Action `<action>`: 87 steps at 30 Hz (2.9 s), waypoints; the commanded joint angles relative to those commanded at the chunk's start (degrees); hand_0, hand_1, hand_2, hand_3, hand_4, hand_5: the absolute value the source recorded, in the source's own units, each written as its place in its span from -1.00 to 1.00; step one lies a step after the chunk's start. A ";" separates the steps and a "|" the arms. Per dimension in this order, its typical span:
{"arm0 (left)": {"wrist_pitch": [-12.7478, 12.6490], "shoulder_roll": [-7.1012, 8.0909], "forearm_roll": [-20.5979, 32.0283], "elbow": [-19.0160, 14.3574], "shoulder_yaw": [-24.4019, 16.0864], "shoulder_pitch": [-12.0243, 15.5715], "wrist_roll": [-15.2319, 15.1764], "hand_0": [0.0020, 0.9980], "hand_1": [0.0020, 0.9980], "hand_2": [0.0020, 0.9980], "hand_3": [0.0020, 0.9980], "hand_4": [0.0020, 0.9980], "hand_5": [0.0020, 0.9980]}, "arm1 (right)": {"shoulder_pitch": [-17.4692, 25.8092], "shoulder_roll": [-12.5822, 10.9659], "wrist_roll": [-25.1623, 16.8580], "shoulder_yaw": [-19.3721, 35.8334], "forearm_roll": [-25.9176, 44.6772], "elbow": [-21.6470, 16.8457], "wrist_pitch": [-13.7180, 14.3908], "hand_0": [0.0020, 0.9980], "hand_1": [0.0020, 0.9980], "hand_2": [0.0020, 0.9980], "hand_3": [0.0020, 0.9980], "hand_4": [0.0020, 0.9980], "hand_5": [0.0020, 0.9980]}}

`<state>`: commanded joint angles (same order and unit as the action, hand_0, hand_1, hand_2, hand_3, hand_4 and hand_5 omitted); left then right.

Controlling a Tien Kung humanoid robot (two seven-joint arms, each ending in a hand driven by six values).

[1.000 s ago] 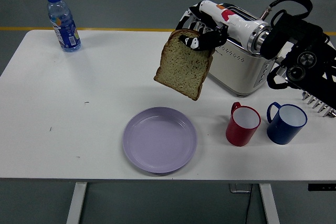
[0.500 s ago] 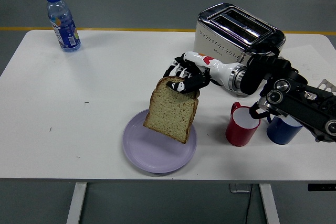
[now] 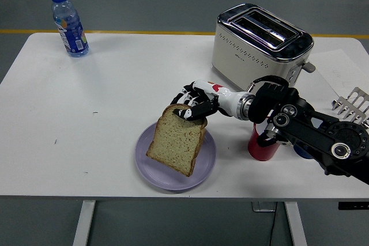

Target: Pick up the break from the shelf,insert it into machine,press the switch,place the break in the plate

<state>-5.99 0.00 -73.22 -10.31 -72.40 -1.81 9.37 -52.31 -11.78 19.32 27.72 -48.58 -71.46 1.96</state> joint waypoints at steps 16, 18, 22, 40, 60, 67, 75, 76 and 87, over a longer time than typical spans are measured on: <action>0.02 0.00 -0.83 0.00 0.00 0.09 0.26 0.40 0.54 0.59 0.42 -0.15 0.89 | 2.07 2.57 -1.58 -0.10 3.49 4.85 0.87 -0.52 -0.48 -0.26 0.02 0.15 -1.00; 0.03 0.00 -0.86 0.00 0.01 0.12 0.24 0.40 0.54 0.59 0.42 -0.15 0.89 | 2.25 2.68 -1.59 -0.23 3.33 5.12 0.32 -0.52 -0.48 -0.26 0.02 0.15 -1.00; 0.04 0.00 -0.84 0.00 0.02 0.12 0.20 0.40 0.54 0.59 0.41 -0.14 0.89 | 2.59 2.80 -2.55 -0.67 2.54 5.29 -0.62 -0.34 -0.28 -0.11 0.07 0.08 -1.00; -0.26 0.00 0.89 0.00 1.11 -0.35 -0.08 0.41 0.54 0.59 0.42 -0.14 0.88 | 1.99 3.61 -7.09 -1.88 -2.60 6.85 -4.71 0.61 0.58 0.64 0.46 0.24 -0.97; -0.28 0.00 1.43 0.00 1.50 -0.57 -0.16 0.41 0.54 0.59 0.42 -0.14 0.88 | 1.40 2.36 -10.46 -0.65 -6.17 3.41 -3.70 0.80 0.77 0.82 0.70 0.40 -0.87; -0.20 0.00 0.95 0.00 1.03 -0.56 -0.14 0.40 0.54 0.59 0.41 -0.15 0.88 | -0.08 -0.76 -11.80 4.36 -6.76 -5.75 -4.16 0.79 0.76 0.81 0.69 0.42 -0.85; -0.12 0.00 0.27 0.00 0.47 -0.43 -0.03 0.40 0.54 0.59 0.41 -0.14 0.88 | -2.87 -5.23 -19.18 12.37 -3.01 -13.31 -0.90 0.78 0.74 0.80 0.69 0.42 -0.83; -0.13 0.00 0.17 0.00 0.41 -0.42 0.00 0.40 0.54 0.59 0.42 -0.15 0.88 | -3.24 -6.08 -21.23 14.00 -1.74 -13.77 0.32 0.69 0.63 0.70 0.64 0.32 -0.79; -0.08 0.00 -1.13 0.00 -0.75 0.20 0.24 0.40 0.54 0.59 0.42 -0.15 0.88 | -2.82 -11.67 -28.93 23.77 9.82 -10.99 5.35 0.64 0.57 0.63 0.56 0.18 -0.77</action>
<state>-6.07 0.00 -74.35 -10.31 -73.16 -1.61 9.61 -55.13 -23.45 -9.62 51.49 -38.76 -82.45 7.30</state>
